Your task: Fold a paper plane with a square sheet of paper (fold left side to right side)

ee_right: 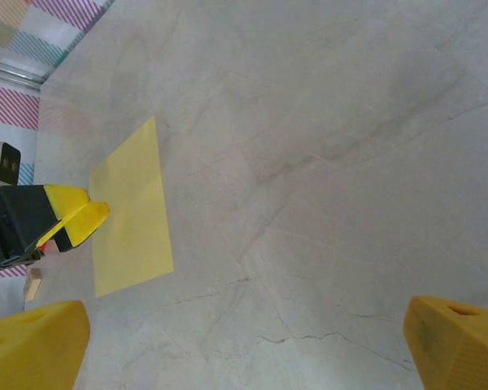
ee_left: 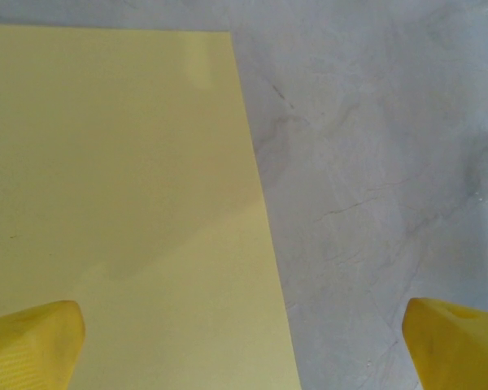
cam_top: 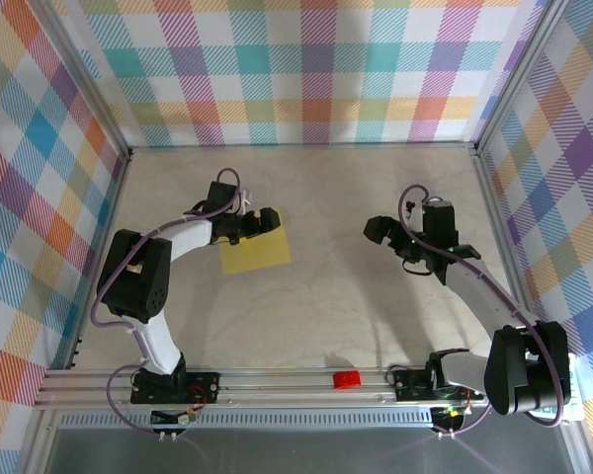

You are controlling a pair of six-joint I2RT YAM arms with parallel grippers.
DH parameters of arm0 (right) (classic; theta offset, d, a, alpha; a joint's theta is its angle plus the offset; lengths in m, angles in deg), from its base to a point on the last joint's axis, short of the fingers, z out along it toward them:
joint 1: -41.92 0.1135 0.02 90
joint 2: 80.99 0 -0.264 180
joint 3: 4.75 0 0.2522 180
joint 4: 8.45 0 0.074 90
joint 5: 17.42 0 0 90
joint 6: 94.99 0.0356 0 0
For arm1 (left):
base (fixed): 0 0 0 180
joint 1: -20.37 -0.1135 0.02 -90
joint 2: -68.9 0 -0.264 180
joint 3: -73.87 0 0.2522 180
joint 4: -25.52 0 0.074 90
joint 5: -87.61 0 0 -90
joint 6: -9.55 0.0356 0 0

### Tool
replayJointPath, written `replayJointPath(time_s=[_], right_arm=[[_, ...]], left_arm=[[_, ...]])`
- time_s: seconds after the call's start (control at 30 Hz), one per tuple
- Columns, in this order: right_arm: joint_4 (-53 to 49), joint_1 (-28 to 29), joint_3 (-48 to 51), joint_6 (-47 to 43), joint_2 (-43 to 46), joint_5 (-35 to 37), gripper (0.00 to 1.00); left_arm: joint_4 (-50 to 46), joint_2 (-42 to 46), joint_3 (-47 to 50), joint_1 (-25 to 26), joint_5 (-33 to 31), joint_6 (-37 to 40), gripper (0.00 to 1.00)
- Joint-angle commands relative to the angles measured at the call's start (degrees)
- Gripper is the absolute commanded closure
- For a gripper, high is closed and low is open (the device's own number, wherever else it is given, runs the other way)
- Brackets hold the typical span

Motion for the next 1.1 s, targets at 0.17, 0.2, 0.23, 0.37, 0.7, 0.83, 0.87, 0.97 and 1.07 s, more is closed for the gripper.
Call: replayJointPath(time_s=[0.17,0.2,0.23,0.37,0.7,0.83,0.87,0.97,1.07], right_arm=[[-3.2,0.4,-2.2,-0.6,0.6,2.6,0.01],[-3.5,0.4,-2.2,-0.6,0.6,2.7,0.01],[-3.6,0.3,-2.4,-0.6,0.5,3.0,0.01],[-4.4,0.4,-2.8,-0.9,0.3,3.7,0.01],[-4.8,0.5,-2.1,-3.4,0.2,5.2,0.01],[-5.5,0.4,-2.0,-4.3,0.1,7.0,0.01],[-5.6,0.5,-1.9,-4.4,0.0,7.3,0.01],[-5.8,0.5,-2.0,-4.7,-0.6,7.8,0.01],[-5.8,0.4,-2.2,-4.7,-1.3,7.8,0.01]], left_arm=[[-5.1,-3.8,-1.0,2.5,2.3,1.5,0.0],[-5.3,-4.2,-0.9,2.9,2.7,1.4,0.0],[-5.6,-4.5,-0.8,3.3,2.9,1.4,0.0],[-5.6,-4.8,0.0,6.5,3.5,0.3,0.0],[-4.4,-4.3,-0.7,19.2,-0.8,-6.3,0.0],[-1.2,-4.0,0.6,23.0,-2.1,-11.8,0.0],[-0.2,-3.9,0.9,23.8,-2.2,-13.2,0.0],[1.6,-3.4,1.6,25.6,-2.4,-16.1,0.0],[3.8,-2.0,2.4,25.9,-2.2,-17.4,0.0]])
